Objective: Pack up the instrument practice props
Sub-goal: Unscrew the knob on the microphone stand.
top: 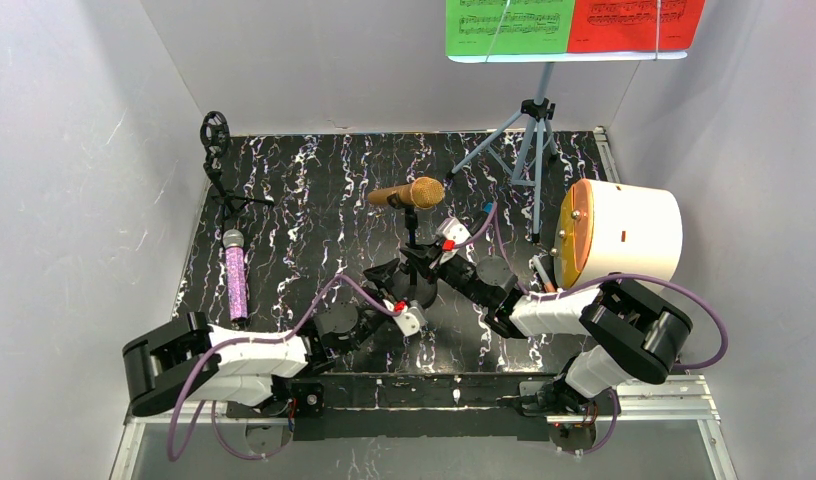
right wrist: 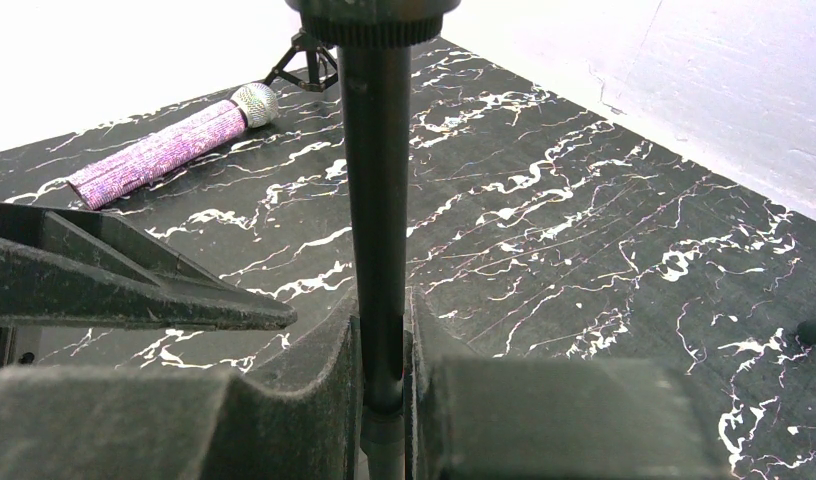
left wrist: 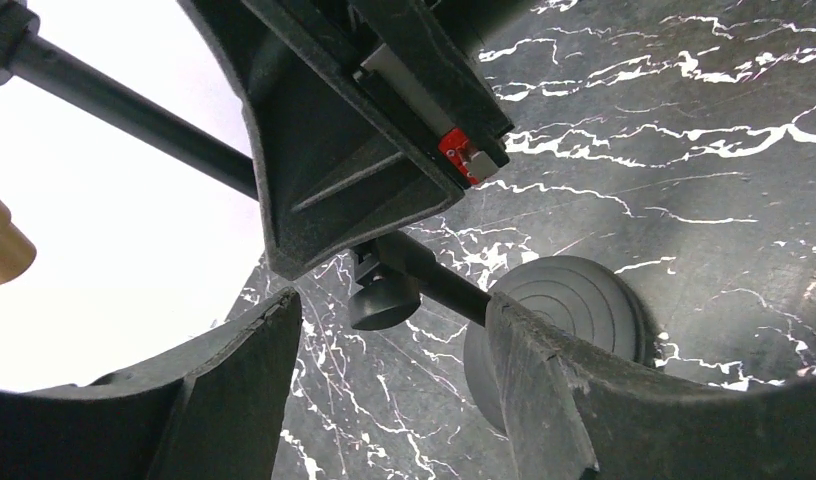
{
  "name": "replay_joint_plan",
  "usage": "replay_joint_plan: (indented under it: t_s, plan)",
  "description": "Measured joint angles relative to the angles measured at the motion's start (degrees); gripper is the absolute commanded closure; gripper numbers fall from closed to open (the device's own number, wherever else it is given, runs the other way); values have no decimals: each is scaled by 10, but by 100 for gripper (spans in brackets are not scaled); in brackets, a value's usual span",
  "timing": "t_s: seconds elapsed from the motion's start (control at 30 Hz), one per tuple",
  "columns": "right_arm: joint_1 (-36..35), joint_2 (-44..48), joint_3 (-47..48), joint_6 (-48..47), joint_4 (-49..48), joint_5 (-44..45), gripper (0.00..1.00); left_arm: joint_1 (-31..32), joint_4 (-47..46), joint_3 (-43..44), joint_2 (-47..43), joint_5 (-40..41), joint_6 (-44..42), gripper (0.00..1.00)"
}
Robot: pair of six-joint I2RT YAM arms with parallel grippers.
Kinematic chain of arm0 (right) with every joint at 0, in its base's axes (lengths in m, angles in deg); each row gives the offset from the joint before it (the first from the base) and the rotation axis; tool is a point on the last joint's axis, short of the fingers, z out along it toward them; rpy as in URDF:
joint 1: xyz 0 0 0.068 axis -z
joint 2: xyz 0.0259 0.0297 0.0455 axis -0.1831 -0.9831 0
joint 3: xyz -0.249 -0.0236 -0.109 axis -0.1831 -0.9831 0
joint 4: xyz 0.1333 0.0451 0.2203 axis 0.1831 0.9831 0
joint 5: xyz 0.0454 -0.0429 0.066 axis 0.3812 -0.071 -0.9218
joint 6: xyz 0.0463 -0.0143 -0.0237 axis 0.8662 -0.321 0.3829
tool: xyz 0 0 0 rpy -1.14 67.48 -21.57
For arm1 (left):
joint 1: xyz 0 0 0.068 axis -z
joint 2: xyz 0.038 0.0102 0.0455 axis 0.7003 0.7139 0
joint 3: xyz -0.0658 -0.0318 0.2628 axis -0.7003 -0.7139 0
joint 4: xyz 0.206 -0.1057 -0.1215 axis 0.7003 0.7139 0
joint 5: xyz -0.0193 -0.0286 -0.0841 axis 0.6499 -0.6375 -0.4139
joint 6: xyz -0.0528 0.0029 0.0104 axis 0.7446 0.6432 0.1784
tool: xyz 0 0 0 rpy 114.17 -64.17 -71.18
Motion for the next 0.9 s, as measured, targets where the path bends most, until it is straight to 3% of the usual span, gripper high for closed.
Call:
replay_joint_plan:
  t_s: [0.2,0.53,0.67,0.9]
  plan:
    - [0,0,2,0,2,-1,99,0,-27,2,38,6,-25,56]
    - [0,0,2,0,2,-1,99,0,-61,20,106,43,-7,61]
    - [0,0,2,0,3,-1,99,-1,-74,23,113,60,38,76]
    - [0,0,2,0,3,-2,99,-12,-77,24,93,74,202,100]
